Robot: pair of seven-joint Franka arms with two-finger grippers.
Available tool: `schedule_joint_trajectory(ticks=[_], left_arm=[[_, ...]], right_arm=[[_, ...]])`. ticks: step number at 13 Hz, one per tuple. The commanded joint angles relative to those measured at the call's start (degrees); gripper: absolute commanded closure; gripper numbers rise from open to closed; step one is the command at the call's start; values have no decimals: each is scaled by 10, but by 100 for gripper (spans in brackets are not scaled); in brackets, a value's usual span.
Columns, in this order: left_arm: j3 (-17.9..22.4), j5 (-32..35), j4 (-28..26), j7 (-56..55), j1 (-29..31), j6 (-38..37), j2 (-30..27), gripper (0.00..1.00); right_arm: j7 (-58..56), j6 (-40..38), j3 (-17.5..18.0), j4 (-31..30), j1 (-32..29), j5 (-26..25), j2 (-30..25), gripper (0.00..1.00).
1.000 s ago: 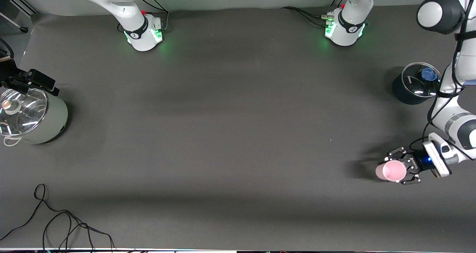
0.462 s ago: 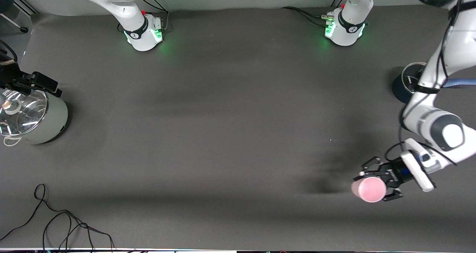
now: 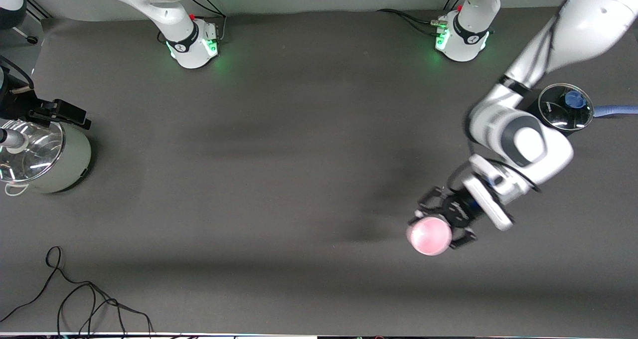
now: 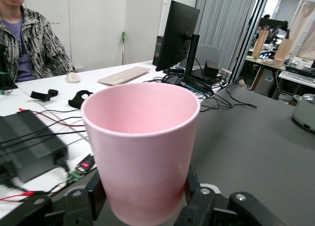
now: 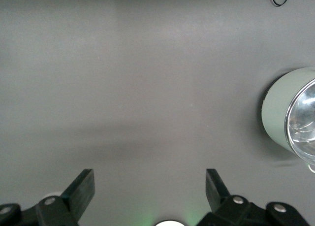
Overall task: Transfer pink cup from left to right arm
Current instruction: 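Carry the pink cup with the left gripper toward the table middle, then hold the cup with the left gripper while the right gripper approaches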
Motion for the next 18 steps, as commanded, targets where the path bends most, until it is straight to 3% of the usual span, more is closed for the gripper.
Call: schedule_joint_trajectory(ticks=[1, 4, 6, 10, 14, 18], left_arm=[[-99, -42, -39, -2, 8, 110, -26, 91], [-180, -64, -42, -2, -5, 189, -26, 90], [-201, -85, -40, -2, -52, 225, -30, 90], [-202, -96, -27, -8, -130, 257, -40, 90], [-204, -97, -27, -13, -125, 257, -48, 90], [-204, -96, -27, -14, -115, 256, -47, 90]], right_arm=[[11, -11, -1, 13, 2, 9, 6, 0], [11, -11, -1, 14, 2, 9, 6, 0], [11, -11, -1, 13, 2, 9, 6, 0], [92, -10, 4, 18, 5, 18, 7, 0], [207, -8, 12, 22, 14, 77, 7, 0], [415, -4, 13, 47, 69, 129, 13, 0]])
